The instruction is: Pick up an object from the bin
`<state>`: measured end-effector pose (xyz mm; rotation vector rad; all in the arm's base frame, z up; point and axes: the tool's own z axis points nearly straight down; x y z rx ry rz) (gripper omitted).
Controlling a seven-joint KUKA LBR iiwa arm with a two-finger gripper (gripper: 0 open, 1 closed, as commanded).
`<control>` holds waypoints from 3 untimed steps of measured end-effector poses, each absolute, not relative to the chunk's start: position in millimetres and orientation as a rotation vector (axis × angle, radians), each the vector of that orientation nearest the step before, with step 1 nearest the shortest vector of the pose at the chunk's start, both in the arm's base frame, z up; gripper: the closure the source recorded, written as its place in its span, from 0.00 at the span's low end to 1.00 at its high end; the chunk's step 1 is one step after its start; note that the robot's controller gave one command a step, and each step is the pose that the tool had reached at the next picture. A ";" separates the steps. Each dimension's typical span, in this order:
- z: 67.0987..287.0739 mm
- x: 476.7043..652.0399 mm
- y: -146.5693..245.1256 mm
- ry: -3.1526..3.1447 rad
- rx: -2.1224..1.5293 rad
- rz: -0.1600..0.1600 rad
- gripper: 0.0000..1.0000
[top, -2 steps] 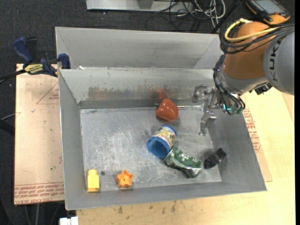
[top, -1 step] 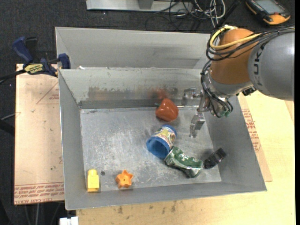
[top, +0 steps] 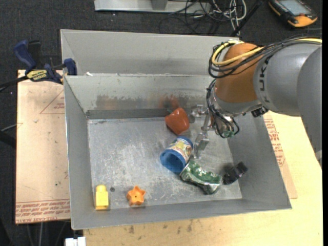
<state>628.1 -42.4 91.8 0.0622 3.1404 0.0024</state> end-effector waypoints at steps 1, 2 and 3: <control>79.0 619.9 -7.7 3.137 0.126 0.001 0.00; 71.7 615.1 17.6 3.141 0.001 0.002 0.00; 73.1 584.5 39.1 3.133 -0.195 0.001 0.00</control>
Offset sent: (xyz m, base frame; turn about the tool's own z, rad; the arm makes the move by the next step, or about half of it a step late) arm -0.0146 0.0668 -0.0218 -0.1162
